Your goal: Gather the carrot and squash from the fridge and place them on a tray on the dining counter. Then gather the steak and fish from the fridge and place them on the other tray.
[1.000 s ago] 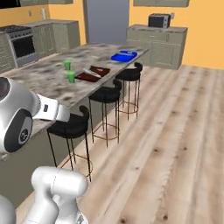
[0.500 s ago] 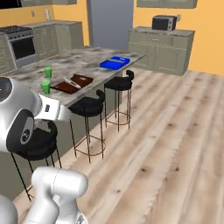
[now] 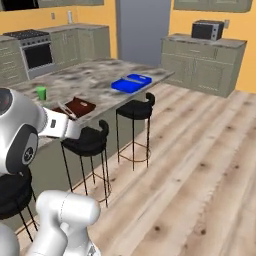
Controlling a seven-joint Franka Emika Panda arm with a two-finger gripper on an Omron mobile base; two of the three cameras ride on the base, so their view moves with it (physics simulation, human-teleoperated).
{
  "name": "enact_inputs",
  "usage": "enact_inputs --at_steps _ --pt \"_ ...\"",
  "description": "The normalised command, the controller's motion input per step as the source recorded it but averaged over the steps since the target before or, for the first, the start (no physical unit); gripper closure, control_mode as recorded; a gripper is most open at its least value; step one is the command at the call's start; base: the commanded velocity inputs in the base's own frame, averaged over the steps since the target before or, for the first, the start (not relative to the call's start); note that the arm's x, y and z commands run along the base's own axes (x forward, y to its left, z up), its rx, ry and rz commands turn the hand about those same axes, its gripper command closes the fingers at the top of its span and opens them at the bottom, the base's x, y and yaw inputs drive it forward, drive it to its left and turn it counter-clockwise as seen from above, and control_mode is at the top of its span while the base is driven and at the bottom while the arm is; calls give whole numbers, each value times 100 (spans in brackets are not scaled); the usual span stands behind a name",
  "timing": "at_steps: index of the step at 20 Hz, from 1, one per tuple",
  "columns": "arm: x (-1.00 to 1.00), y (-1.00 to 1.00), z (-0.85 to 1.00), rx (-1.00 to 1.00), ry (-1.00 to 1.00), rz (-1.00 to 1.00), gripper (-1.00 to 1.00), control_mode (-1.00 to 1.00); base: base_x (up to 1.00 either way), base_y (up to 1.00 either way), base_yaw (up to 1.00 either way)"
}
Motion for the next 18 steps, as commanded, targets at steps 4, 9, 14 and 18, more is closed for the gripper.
enact_inputs --at_steps 4,9,14,18 --pt "0 0 0 0 0 0 100 100 99 -47 29" --pt "0 0 0 0 0 0 100 100 91 -44 31" --pt "0 0 0 0 0 0 100 100 81 -35 37" --pt "0 0 0 0 0 0 100 100 76 -28 42"
